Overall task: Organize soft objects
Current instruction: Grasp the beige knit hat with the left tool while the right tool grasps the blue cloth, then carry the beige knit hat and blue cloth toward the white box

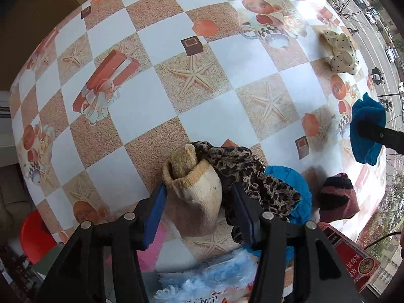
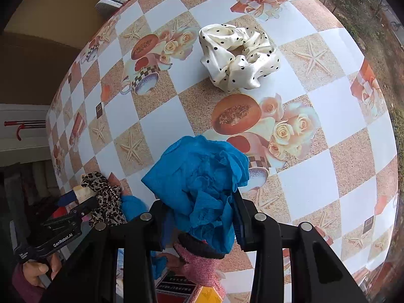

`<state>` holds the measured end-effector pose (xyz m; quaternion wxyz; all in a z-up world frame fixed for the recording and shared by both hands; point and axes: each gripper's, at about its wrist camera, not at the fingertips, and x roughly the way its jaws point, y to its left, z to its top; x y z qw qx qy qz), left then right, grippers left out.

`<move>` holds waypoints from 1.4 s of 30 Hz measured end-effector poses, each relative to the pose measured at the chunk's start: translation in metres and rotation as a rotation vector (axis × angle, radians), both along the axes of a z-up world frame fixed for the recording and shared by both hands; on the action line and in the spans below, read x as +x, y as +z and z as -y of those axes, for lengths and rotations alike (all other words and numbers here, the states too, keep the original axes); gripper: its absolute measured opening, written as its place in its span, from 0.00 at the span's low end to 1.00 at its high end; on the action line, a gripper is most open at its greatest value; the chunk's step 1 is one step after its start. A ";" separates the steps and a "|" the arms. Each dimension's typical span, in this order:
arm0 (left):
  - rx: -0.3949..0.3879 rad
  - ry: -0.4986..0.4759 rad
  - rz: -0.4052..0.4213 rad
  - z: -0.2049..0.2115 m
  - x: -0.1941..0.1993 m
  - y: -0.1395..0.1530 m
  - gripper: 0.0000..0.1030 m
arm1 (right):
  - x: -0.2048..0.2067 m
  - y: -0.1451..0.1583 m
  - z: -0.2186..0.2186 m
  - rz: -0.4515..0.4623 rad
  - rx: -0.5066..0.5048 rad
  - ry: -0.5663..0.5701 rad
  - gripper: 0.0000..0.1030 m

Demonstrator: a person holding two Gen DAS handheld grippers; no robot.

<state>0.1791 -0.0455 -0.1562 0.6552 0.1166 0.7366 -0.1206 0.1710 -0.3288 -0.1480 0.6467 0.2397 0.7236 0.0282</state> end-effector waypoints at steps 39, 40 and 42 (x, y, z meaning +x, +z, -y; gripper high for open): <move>-0.141 -0.068 0.290 0.019 -0.111 0.109 0.13 | -0.086 0.122 -0.026 0.146 0.022 0.001 0.39; -0.144 -0.083 0.290 0.019 -0.121 0.112 0.13 | -0.092 0.127 -0.030 0.151 0.015 0.006 0.39; -0.157 -0.107 0.282 0.019 -0.139 0.116 0.13 | -0.105 0.138 -0.039 0.165 -0.007 0.019 0.39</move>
